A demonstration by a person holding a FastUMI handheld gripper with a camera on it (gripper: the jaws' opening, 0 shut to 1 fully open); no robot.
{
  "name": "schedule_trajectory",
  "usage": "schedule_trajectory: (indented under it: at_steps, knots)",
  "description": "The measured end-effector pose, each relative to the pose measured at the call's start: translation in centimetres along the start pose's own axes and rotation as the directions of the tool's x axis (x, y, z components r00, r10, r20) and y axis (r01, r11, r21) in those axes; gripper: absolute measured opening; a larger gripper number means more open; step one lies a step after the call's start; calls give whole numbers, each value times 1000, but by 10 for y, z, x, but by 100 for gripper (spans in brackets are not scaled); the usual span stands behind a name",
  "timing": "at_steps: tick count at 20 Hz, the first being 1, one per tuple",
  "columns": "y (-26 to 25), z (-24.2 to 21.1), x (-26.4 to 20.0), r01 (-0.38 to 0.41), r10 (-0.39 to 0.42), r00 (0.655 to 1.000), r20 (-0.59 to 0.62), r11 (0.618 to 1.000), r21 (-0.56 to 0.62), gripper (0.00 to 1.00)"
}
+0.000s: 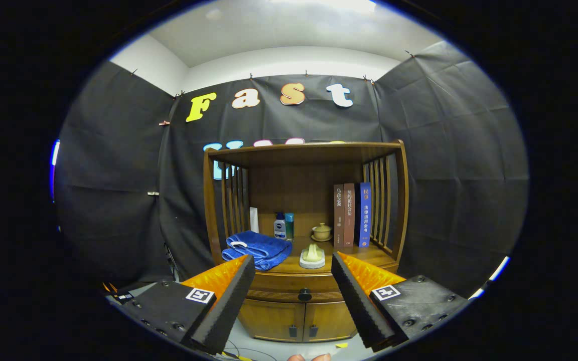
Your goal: Pull open the drawer, take out the items inside it, and place them on the countertop above the cabinet.
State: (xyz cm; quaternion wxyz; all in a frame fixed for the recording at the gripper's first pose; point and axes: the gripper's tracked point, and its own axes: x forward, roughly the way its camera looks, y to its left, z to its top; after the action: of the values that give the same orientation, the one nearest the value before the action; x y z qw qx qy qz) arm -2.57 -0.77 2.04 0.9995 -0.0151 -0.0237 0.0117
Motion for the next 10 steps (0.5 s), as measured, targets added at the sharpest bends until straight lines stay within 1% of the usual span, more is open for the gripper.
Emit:
schedule_trajectory:
  at_steps: [1, 5, 8, 10]
  knots:
    - [3, 2, -2, 1, -1, 1000, -6, 1000, -10, 98]
    - [29, 1, -10, -57, 58, 998, -28, 998, 25, 99]
    - [34, 5, -10, -66, 67, 997, -28, 997, 36, 99]
    - [36, 5, -8, -66, 66, 998, -23, 998, 21, 99]
